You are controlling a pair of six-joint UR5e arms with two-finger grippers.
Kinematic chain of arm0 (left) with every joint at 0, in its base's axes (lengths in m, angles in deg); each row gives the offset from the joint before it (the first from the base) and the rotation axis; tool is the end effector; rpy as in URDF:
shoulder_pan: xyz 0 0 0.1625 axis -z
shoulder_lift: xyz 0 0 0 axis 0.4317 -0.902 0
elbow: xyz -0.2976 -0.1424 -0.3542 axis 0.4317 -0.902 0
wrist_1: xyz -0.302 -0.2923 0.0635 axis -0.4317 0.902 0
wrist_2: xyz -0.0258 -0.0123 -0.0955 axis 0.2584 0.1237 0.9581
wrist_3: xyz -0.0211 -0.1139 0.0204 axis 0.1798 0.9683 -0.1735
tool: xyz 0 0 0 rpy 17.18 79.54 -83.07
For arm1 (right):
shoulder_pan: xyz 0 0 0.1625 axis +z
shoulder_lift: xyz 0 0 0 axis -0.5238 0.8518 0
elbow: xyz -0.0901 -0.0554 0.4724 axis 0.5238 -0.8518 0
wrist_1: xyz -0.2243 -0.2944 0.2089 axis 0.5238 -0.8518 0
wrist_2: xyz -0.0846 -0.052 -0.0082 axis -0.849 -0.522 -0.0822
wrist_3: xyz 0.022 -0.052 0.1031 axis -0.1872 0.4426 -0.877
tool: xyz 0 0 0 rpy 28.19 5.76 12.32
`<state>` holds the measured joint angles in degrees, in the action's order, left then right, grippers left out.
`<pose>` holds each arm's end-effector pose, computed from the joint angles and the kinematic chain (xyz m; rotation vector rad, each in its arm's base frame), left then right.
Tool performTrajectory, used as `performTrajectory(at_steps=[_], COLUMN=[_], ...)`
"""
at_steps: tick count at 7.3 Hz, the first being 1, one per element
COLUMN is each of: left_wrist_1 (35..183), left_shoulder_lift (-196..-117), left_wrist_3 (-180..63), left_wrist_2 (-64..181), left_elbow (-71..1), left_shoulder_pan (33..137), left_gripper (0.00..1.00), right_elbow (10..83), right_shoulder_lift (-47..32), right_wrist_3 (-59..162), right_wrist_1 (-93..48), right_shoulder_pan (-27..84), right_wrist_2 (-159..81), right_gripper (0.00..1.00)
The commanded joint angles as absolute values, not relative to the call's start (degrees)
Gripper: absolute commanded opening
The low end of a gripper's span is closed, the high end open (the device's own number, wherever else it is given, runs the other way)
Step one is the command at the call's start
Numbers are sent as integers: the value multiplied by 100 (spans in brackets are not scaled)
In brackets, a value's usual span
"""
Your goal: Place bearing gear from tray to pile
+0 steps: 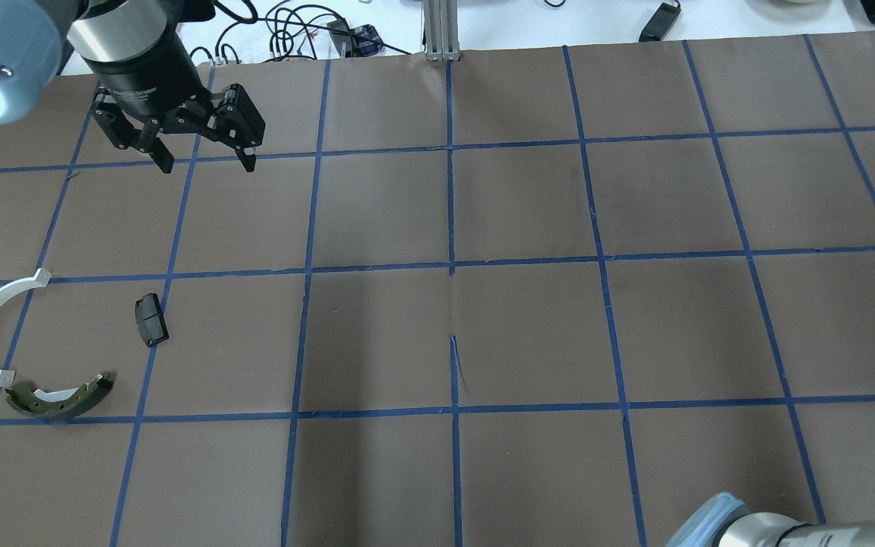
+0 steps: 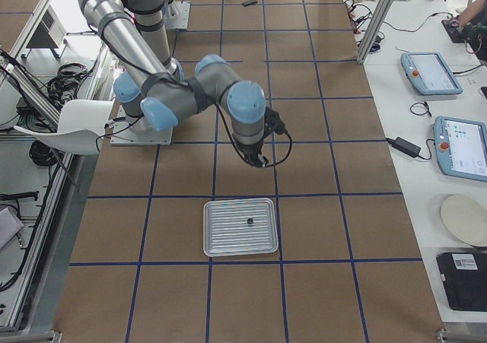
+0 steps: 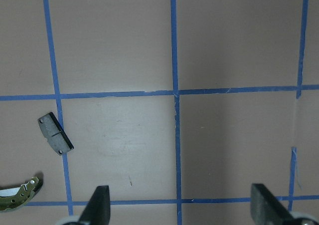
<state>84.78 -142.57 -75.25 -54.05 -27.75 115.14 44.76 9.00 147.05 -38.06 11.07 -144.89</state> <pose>-0.1264 -0.5473 0.5281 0.0365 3.1186 0.0481 -0.2882 -0.4656 0.4925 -0.8265 2.9339 -0.1314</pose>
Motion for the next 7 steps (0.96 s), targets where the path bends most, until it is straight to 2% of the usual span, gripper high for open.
performTrajectory(at_steps=[1, 4, 7], left_wrist_1=[8478, 8470, 8470], left_shoulder_lift=[-14257, -14266, -14266], left_wrist_3=[-7525, -7525, -7525], left_wrist_2=[-5405, -5405, -5405], left_elbow=[-2776, -2776, -2776], left_shoulder_pan=[11513, 11513, 11513], left_gripper=[100, 100, 100], right_elbow=[4477, 4486, 4468], right_shoulder_lift=[1437, 1290, 282], right_wrist_3=[12201, 8782, 5844], right_wrist_1=[-3266, -3570, -5218], right_shoulder_pan=[2512, 4728, 6706], right_wrist_2=[-14469, -14470, -14557], right_gripper=[24, 24, 24])
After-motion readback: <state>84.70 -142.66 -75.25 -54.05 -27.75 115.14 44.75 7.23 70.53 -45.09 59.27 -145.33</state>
